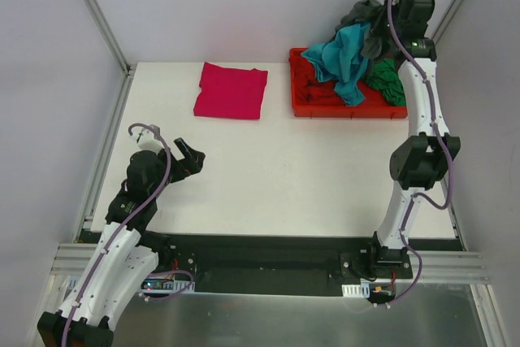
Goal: Fold and stack the t-shirts
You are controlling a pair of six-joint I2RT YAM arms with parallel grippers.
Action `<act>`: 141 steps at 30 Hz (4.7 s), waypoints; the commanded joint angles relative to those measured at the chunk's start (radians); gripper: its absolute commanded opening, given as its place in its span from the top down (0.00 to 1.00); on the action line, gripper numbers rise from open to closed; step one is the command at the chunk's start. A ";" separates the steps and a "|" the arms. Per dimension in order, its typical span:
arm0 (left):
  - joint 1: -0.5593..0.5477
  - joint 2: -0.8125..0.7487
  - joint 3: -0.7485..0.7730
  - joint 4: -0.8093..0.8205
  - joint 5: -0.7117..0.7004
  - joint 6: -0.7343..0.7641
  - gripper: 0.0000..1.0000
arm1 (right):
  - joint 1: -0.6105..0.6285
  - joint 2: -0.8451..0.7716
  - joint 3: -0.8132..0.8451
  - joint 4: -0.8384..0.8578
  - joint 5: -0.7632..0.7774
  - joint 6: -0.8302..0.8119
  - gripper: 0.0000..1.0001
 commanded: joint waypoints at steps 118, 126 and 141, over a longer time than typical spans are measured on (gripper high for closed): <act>-0.006 -0.041 -0.005 0.043 0.144 -0.062 0.01 | 0.257 -0.563 0.082 0.282 -0.820 0.665 1.00; -0.006 -0.038 0.029 -0.014 0.129 -0.061 0.01 | 0.392 -0.574 0.060 0.247 -0.782 0.610 1.00; -0.006 0.006 0.032 -0.068 0.026 -0.073 0.01 | 0.191 -1.090 -1.150 0.195 -0.089 0.361 0.99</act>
